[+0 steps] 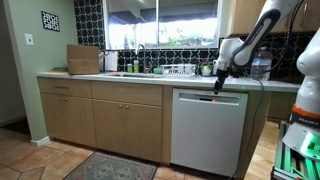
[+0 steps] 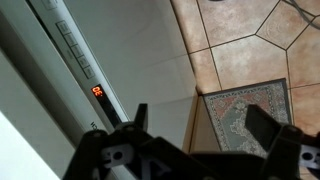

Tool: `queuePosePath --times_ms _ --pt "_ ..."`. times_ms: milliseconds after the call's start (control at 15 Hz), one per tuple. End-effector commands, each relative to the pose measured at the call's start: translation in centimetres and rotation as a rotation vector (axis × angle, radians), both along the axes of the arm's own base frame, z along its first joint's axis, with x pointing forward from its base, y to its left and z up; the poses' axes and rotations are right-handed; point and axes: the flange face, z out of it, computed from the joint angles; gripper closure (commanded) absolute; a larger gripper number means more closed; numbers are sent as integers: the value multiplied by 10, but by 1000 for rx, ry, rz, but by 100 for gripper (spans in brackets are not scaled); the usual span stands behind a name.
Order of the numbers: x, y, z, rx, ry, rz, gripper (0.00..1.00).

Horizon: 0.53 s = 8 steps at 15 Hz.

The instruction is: Push the third gray button from the right on the dishwashing machine

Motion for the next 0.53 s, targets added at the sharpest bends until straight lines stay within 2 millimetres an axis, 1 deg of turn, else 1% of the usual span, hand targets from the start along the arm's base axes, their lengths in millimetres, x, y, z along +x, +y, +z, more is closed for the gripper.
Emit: queuePosePath --times_ms 0,67,133,400,467 --pt "0 -5 -8 8 -4 0 0" --pt "0 -8 -14 13 2 -4 0" --pt "2 -8 -14 12 2 -3 0" --pt "5 -6 -8 8 -12 5 0" --pt "8 -10 -8 -17 -1 -25 0"
